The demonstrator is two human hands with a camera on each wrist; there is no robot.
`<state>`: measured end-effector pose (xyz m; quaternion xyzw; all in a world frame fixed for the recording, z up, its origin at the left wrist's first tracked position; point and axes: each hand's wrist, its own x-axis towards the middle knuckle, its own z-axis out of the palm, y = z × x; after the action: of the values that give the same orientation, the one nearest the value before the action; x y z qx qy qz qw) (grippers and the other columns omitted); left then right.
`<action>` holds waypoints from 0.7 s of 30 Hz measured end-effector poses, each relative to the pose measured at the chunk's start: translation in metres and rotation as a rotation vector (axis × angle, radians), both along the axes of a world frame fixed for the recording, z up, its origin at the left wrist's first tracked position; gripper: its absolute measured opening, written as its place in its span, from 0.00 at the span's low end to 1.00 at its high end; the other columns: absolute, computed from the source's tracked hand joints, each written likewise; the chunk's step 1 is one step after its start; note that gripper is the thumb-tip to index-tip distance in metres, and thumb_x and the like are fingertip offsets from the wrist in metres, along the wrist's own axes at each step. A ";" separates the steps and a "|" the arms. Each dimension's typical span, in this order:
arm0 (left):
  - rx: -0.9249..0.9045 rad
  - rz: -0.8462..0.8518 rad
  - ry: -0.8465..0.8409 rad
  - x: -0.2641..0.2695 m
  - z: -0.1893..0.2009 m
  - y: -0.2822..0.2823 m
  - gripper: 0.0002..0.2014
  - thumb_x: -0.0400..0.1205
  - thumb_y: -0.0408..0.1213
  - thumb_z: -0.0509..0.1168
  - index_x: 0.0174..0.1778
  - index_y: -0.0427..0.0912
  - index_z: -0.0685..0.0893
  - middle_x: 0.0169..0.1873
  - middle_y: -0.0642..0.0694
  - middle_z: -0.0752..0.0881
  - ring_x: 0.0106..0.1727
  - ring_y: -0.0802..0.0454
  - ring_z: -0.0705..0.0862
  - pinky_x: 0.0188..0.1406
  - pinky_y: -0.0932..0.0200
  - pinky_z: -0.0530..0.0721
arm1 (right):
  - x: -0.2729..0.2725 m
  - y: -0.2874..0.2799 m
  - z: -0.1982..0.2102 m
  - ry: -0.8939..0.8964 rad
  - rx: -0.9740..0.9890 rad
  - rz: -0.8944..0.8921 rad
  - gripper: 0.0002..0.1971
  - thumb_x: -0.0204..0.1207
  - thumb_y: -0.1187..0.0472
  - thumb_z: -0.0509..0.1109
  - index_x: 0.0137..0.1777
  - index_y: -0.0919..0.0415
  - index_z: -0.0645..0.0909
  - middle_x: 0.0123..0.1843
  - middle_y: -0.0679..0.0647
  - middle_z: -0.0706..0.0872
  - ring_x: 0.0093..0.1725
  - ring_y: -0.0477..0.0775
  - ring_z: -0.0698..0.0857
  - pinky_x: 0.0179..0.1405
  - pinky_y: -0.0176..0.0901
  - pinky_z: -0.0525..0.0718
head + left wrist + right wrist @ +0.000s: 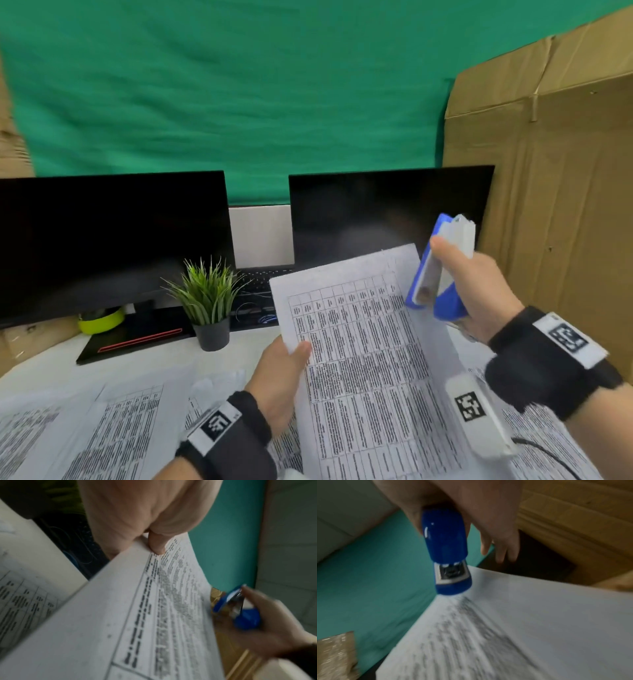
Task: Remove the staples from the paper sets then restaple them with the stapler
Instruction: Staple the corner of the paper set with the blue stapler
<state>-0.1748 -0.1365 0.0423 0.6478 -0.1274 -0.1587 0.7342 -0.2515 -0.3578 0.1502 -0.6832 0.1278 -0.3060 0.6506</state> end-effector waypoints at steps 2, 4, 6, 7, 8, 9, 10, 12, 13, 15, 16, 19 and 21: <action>-0.011 -0.084 0.015 0.001 0.000 -0.007 0.17 0.90 0.33 0.54 0.74 0.44 0.77 0.67 0.48 0.85 0.69 0.46 0.81 0.75 0.39 0.73 | -0.014 -0.009 -0.012 0.179 0.118 0.204 0.17 0.80 0.49 0.65 0.52 0.64 0.84 0.40 0.59 0.90 0.38 0.58 0.89 0.36 0.45 0.83; -0.001 -0.187 0.054 -0.001 0.003 -0.017 0.14 0.89 0.35 0.56 0.69 0.41 0.79 0.61 0.43 0.88 0.62 0.43 0.86 0.66 0.38 0.81 | -0.022 -0.024 -0.023 0.268 0.167 0.230 0.17 0.81 0.51 0.65 0.52 0.66 0.84 0.45 0.62 0.92 0.42 0.60 0.91 0.41 0.51 0.87; 0.146 -0.213 0.020 0.000 0.005 -0.021 0.12 0.87 0.40 0.61 0.62 0.38 0.79 0.51 0.41 0.87 0.47 0.45 0.88 0.45 0.44 0.89 | -0.026 -0.050 -0.028 0.305 0.116 0.053 0.18 0.79 0.50 0.68 0.53 0.69 0.83 0.47 0.67 0.90 0.44 0.64 0.89 0.48 0.56 0.86; 0.286 -0.196 -0.034 0.004 0.002 -0.019 0.13 0.85 0.42 0.64 0.61 0.39 0.77 0.48 0.42 0.84 0.43 0.46 0.86 0.41 0.46 0.89 | -0.028 -0.065 -0.030 0.337 0.062 -0.076 0.20 0.78 0.50 0.69 0.53 0.70 0.82 0.47 0.68 0.89 0.43 0.65 0.87 0.47 0.56 0.85; 0.444 -0.177 -0.101 0.012 -0.003 -0.013 0.15 0.84 0.44 0.67 0.62 0.41 0.76 0.48 0.43 0.81 0.42 0.48 0.84 0.41 0.50 0.88 | -0.031 -0.078 -0.031 0.370 0.014 -0.183 0.20 0.78 0.51 0.70 0.53 0.72 0.81 0.44 0.68 0.88 0.41 0.65 0.85 0.43 0.54 0.83; 0.604 -0.163 -0.166 0.021 -0.008 -0.004 0.17 0.82 0.45 0.68 0.63 0.43 0.75 0.50 0.45 0.80 0.43 0.50 0.83 0.39 0.55 0.87 | -0.035 -0.092 -0.031 0.409 -0.031 -0.276 0.21 0.78 0.51 0.70 0.52 0.73 0.80 0.42 0.67 0.86 0.39 0.64 0.84 0.39 0.52 0.81; 0.759 -0.148 -0.222 0.030 -0.014 0.006 0.19 0.82 0.46 0.69 0.65 0.44 0.74 0.52 0.47 0.79 0.44 0.52 0.82 0.38 0.59 0.85 | -0.037 -0.106 -0.034 0.443 -0.084 -0.358 0.22 0.78 0.51 0.70 0.52 0.74 0.80 0.41 0.66 0.84 0.38 0.64 0.82 0.38 0.51 0.80; 1.034 -0.114 -0.284 0.047 -0.024 0.027 0.22 0.81 0.48 0.69 0.68 0.46 0.73 0.59 0.48 0.78 0.51 0.53 0.81 0.42 0.63 0.81 | -0.038 -0.129 -0.043 0.597 -0.272 -0.515 0.31 0.74 0.38 0.66 0.52 0.71 0.83 0.43 0.66 0.83 0.43 0.66 0.83 0.47 0.53 0.79; 1.122 -0.106 -0.289 0.053 -0.028 0.034 0.25 0.80 0.49 0.69 0.70 0.45 0.73 0.62 0.48 0.78 0.55 0.53 0.81 0.47 0.63 0.81 | -0.035 -0.137 -0.050 0.713 -0.405 -0.572 0.37 0.69 0.29 0.59 0.49 0.66 0.84 0.45 0.66 0.83 0.48 0.67 0.82 0.51 0.53 0.77; 1.233 -0.126 -0.275 0.062 -0.033 0.042 0.30 0.79 0.51 0.70 0.74 0.45 0.70 0.67 0.48 0.76 0.62 0.51 0.79 0.59 0.61 0.81 | -0.025 -0.133 -0.060 0.754 -0.517 -0.579 0.38 0.66 0.25 0.56 0.46 0.62 0.84 0.47 0.67 0.82 0.53 0.69 0.80 0.49 0.52 0.75; 1.285 -0.152 -0.266 0.065 -0.036 0.043 0.33 0.78 0.52 0.70 0.77 0.45 0.68 0.70 0.48 0.74 0.66 0.51 0.77 0.63 0.61 0.78 | -0.020 -0.117 -0.063 0.674 -0.463 -0.480 0.34 0.70 0.28 0.60 0.47 0.62 0.83 0.46 0.67 0.83 0.51 0.68 0.81 0.46 0.52 0.78; 1.420 -0.244 -0.231 0.068 -0.041 0.037 0.41 0.76 0.55 0.72 0.81 0.44 0.63 0.77 0.47 0.70 0.73 0.49 0.73 0.69 0.60 0.73 | 0.005 -0.057 -0.082 0.548 -0.329 -0.040 0.21 0.80 0.41 0.62 0.51 0.61 0.80 0.37 0.61 0.85 0.30 0.57 0.81 0.26 0.41 0.79; 1.515 -0.272 -0.251 0.069 -0.045 0.030 0.44 0.72 0.59 0.73 0.80 0.45 0.63 0.75 0.47 0.70 0.73 0.48 0.73 0.69 0.56 0.75 | 0.021 -0.021 -0.102 0.548 -0.333 0.182 0.16 0.81 0.43 0.62 0.53 0.57 0.79 0.41 0.57 0.86 0.31 0.51 0.81 0.27 0.37 0.77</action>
<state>-0.1053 -0.1064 -0.0022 0.9644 -0.1445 -0.2166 0.0457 -0.2302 -0.3790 0.0481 -0.8455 0.1847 -0.0681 0.4963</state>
